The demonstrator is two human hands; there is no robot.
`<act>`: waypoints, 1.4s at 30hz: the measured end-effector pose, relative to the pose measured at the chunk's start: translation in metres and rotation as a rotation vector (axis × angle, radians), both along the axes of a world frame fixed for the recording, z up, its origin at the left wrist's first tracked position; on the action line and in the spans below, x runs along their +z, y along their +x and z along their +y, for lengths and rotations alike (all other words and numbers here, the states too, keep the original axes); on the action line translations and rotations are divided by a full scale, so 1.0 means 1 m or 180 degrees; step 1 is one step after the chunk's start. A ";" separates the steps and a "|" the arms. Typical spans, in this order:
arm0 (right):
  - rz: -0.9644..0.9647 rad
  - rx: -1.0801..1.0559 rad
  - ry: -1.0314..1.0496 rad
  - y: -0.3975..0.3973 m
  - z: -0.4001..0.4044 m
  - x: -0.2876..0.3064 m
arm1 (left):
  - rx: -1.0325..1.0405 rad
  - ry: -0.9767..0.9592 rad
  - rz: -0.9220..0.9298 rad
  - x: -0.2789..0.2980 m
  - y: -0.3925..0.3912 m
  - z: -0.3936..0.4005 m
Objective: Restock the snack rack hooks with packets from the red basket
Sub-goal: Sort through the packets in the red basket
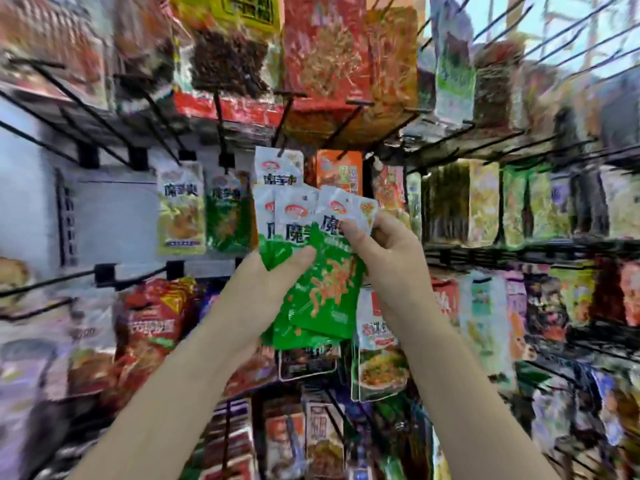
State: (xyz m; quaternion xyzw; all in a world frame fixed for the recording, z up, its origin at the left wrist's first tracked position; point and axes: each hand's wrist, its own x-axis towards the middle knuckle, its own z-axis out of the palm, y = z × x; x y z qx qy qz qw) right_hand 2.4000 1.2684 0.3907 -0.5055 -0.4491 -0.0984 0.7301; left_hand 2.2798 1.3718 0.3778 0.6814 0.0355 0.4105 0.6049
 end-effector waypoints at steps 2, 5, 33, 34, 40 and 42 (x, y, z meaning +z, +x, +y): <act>0.0141 0.0304 0.0068 0.001 0.006 0.009 | 0.0054 0.0012 -0.0191 0.007 -0.018 0.008; 0.0141 0.0629 0.0067 -0.006 0.019 0.024 | 0.0364 0.0030 -0.0496 0.018 -0.041 0.024; -0.0358 -0.0142 -0.0061 -0.046 0.130 0.104 | 0.0327 -0.0069 -0.0887 0.038 -0.086 0.103; -0.0460 -0.0284 -0.0106 -0.047 0.128 0.102 | 0.0306 -0.0045 -0.0887 0.038 -0.086 0.102; -0.0956 -0.0523 0.0294 -0.069 0.104 0.082 | 0.0257 -0.0005 -0.0832 0.047 -0.085 0.098; -0.0945 -0.0038 -0.0191 -0.076 0.104 0.076 | 0.0310 0.0079 -0.0765 0.051 -0.081 0.093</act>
